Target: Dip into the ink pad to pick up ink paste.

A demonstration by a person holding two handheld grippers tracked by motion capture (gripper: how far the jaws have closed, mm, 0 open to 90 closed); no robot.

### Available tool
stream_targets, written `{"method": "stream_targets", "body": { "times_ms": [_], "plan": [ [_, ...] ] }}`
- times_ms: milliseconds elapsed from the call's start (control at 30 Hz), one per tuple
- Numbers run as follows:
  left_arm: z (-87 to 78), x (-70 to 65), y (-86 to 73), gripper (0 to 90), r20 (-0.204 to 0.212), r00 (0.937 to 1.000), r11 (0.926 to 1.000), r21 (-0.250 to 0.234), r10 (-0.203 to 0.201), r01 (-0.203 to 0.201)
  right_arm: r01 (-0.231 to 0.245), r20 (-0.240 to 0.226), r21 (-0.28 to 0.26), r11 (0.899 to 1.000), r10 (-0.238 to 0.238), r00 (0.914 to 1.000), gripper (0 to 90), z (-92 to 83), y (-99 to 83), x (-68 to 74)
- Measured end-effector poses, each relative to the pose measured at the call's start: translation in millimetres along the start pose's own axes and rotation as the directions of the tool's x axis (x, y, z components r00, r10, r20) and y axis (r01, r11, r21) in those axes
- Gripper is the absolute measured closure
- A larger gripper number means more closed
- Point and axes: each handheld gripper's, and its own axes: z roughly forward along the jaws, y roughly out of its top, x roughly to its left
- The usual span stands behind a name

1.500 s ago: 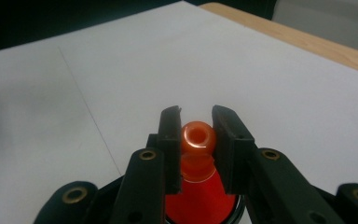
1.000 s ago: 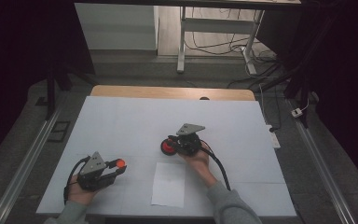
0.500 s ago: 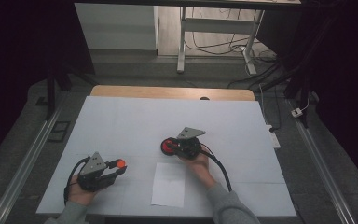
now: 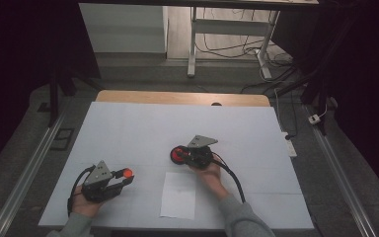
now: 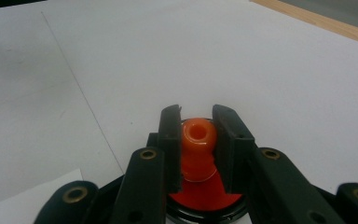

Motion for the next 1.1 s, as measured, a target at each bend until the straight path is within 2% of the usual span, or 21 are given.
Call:
{"method": "stream_targets", "body": {
  "times_ms": [633,767,800,833,900,933,1100],
  "plan": [
    [0.1,-0.2,0.2,64.7,-0.002,1.0,1.0,0.002,0.003,-0.003,0.001,0.005,-0.002,1.0,-0.001,1.0,73.3,0.1,-0.7,1.2],
    [-1.3,-0.1,0.9,64.7,-0.001,1.0,1.0,-0.004,0.002,-0.002,-0.015,-0.015,-0.001,1.0,0.015,0.9998,73.0,-0.6,0.5,-2.7],
    [-1.8,0.1,1.2,64.7,-0.002,1.0,1.0,-0.007,0.004,-0.004,-0.033,-0.025,-0.005,0.999,0.032,0.9992,73.0,-1.6,1.0,-5.1],
    [-2.1,0.3,1.2,64.7,-0.003,1.0,1.0,-0.008,0.001,-0.001,-0.05,-0.027,-0.03,0.998,0.049,0.9984,73.0,-4.5,1.3,-7.5],
    [-2.3,1.0,1.0,64.7,-0.001,1.0,1.0,-0.01,-0.001,0.001,-0.105,-0.042,-0.106,0.989,0.101,0.994,73.0,-14.5,7.9,-13.2],
    [-2.2,1.5,0.8,64.7,-0.001,1.0,1.0,-0.009,-0.001,0.001,-0.113,-0.046,-0.135,0.984,0.108,0.9931,73.0,-20.0,12.3,-14.7],
    [-1.4,0.8,1.2,64.7,-0.001,1.0,1.0,-0.008,0.003,-0.003,-0.101,-0.052,-0.151,0.983,0.094,0.9942,73.0,-36.7,22.0,-15.1]
  ]
}}
